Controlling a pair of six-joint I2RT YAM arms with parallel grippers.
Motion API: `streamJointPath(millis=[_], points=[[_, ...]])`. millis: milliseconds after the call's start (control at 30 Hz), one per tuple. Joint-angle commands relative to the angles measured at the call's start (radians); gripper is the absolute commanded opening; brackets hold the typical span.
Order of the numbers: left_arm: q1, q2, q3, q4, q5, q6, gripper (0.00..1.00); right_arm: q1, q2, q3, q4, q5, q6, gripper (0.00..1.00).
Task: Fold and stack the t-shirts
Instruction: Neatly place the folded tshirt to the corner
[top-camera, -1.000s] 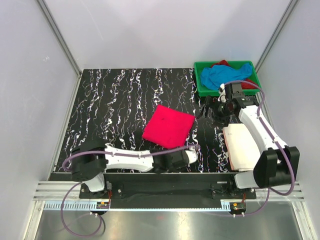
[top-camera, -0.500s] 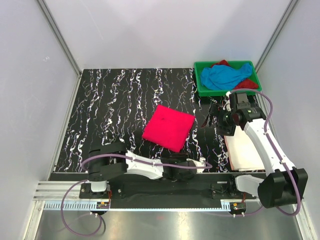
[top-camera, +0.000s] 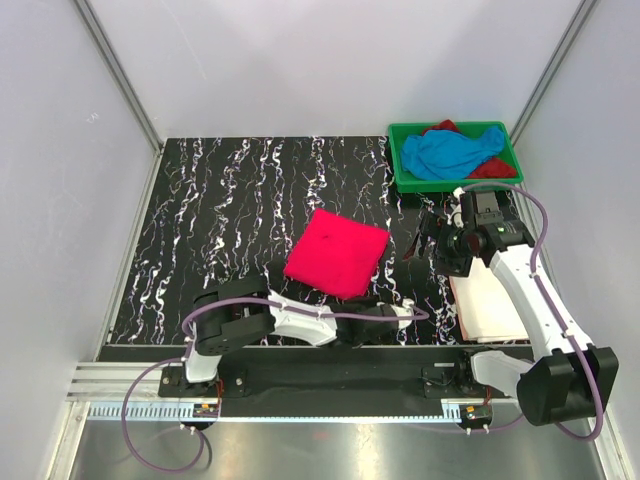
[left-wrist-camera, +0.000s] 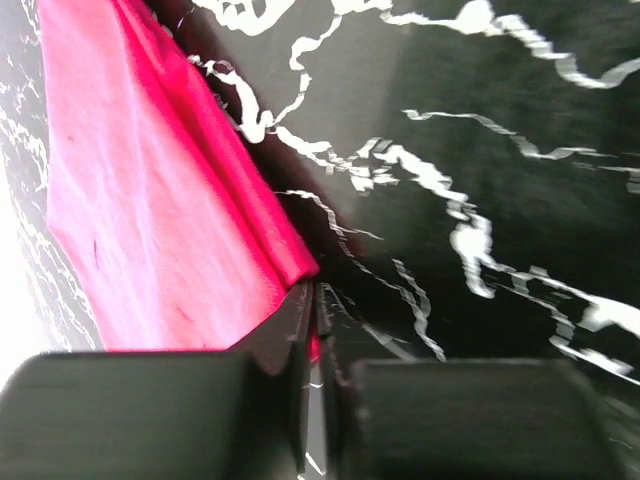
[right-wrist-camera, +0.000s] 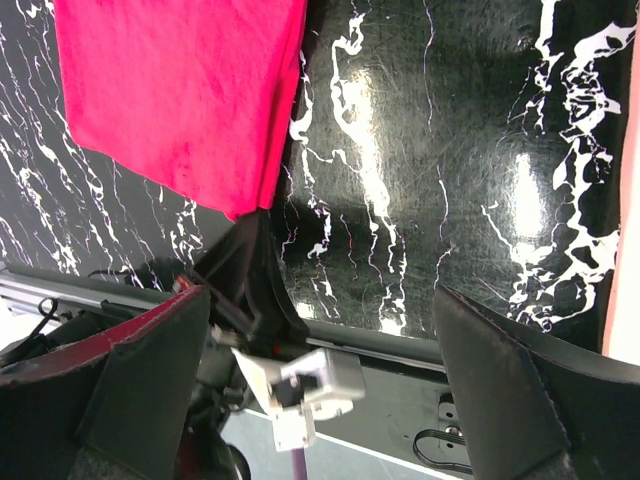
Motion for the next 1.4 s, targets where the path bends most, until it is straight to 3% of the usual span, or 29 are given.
streamJointPath(millis=[0,533,933,1367], points=[[0.029,0.057,0.002,-0.106,0.125,-0.005,0.0,-0.004,-0.029,-0.007,0.008,-0.017,0.015,1.0],[0.129,-0.237,0.031,-0.208,0.257,-0.101,0.0,-0.006,0.042,-0.145,0.217,-0.119,0.156,1.0],[0.159,-0.302,0.086,-0.267,0.256,-0.113,0.0,-0.006,0.258,-0.182,0.569,-0.392,0.358,0.97],[0.181,-0.328,0.169,-0.318,0.268,-0.086,0.0,-0.004,0.39,-0.25,0.764,-0.465,0.438,0.98]])
